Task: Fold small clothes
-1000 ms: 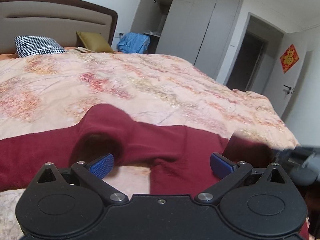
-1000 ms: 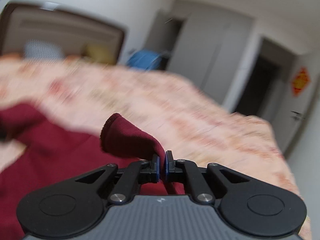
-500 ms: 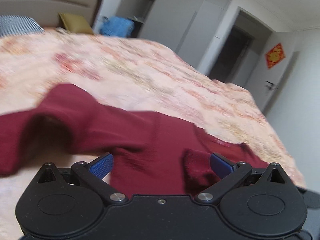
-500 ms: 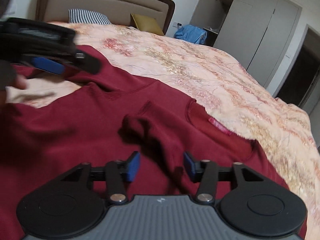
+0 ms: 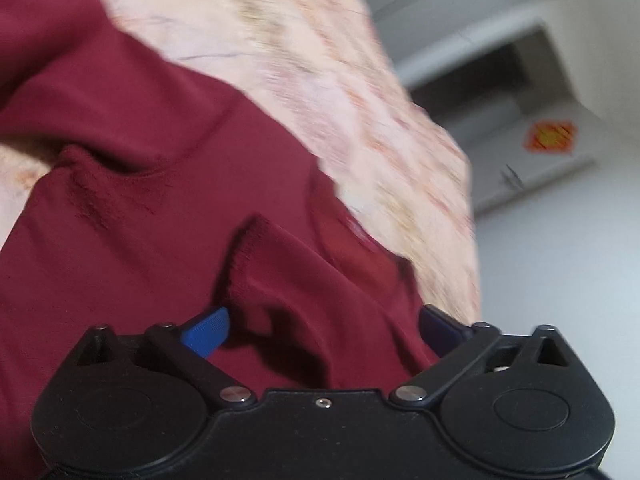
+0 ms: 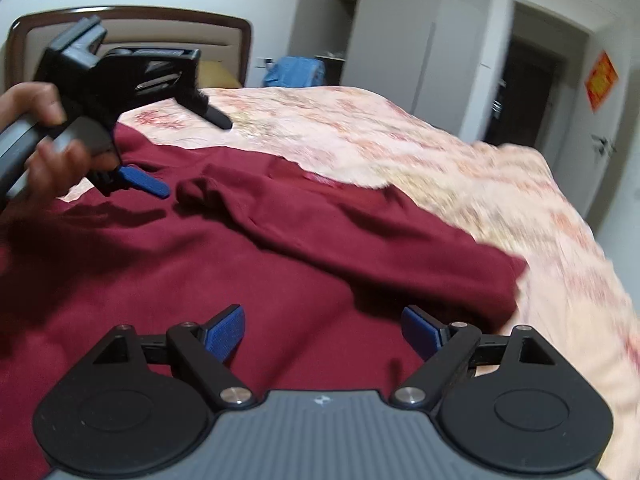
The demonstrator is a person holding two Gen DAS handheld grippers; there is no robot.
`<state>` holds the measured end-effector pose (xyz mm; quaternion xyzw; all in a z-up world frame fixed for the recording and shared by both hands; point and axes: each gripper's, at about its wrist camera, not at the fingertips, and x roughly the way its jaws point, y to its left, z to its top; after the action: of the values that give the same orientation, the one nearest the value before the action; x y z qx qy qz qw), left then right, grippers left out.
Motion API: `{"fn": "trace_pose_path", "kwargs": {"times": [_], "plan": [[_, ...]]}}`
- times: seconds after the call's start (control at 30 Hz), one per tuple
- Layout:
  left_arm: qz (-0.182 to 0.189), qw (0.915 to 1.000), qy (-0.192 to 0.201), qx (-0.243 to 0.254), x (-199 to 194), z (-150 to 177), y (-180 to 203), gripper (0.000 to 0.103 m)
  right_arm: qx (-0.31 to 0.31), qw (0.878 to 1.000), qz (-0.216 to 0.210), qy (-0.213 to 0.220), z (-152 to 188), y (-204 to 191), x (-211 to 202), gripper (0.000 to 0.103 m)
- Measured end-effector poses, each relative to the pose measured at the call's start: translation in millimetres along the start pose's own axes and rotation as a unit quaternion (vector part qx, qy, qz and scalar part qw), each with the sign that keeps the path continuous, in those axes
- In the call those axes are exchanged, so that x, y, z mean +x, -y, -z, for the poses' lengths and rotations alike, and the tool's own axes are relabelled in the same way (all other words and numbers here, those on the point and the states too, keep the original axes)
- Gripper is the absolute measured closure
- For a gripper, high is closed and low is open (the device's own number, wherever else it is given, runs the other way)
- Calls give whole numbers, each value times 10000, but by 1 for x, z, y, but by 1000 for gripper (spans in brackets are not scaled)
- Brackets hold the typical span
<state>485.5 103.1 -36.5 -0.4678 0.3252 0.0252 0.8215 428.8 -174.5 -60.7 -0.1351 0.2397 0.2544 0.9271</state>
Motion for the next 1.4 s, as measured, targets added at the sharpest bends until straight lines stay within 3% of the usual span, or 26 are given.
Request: {"fn": "trace_pose_path", "kwargs": {"times": [0.07, 0.13, 0.2, 0.3, 0.47, 0.57, 0.63, 0.73, 0.8, 0.87, 0.93, 1.03, 1.1, 1.23, 1.4], "plan": [[-170, 9996, 161, -147, 7, -2, 2, 23, 188, 9998, 13, -9, 7, 6, -5, 12], [-288, 9988, 397, -14, 11, -1, 8, 51, 369, 9993, 20, -2, 15, 11, -10, 12], [-321, 9967, 609, 426, 11, -1, 19, 72, 500, 9987, 18, -2, 20, 15, -15, 11], [-93, 9894, 905, 1130, 6, -2, 39, 93, 630, 9980, 19, 17, 25, 16, -20, 11], [565, 9609, 1567, 2213, -21, 4, 56, 95, 734, 9973, 38, 48, 28, 15, -22, 11], [640, 9503, 1703, 2526, -33, 11, 42, 95, 742, 9972, 39, 25, 28, 15, -20, 11], [372, 9566, 1506, 2467, -33, 14, 22, 95, 748, 9972, 35, 22, 28, 14, -19, 11], [-128, 9735, 1041, 2034, -24, 14, -13, 95, 762, 9971, 43, -6, 27, 14, -15, 11], [-259, 9793, 819, 1833, -20, 13, -27, 89, 768, 9970, 43, -38, 26, 13, -14, 11], [-289, 9791, 802, 1848, -22, 15, -29, 79, 769, 9970, 52, -56, 25, 12, -13, 11], [-308, 9757, 854, 1994, -26, 17, -26, 51, 767, 9970, 50, -65, 24, 11, -14, 11], [-333, 9684, 1037, 2242, -34, 21, -15, 21, 731, 9973, 63, -22, 23, 14, -16, 6], [-423, 9601, 1144, 2518, -33, 24, -3, 15, 727, 9973, 135, 36, 22, 18, -17, 3], [-943, 9420, 1178, 2997, -16, 27, 22, 1, 811, 9961, 320, 133, 13, 34, -18, 0], [-1354, 9241, 1139, 3386, 13, 32, 25, 1, 1250, 9909, 432, 262, -8, 73, -9, 0]]}}
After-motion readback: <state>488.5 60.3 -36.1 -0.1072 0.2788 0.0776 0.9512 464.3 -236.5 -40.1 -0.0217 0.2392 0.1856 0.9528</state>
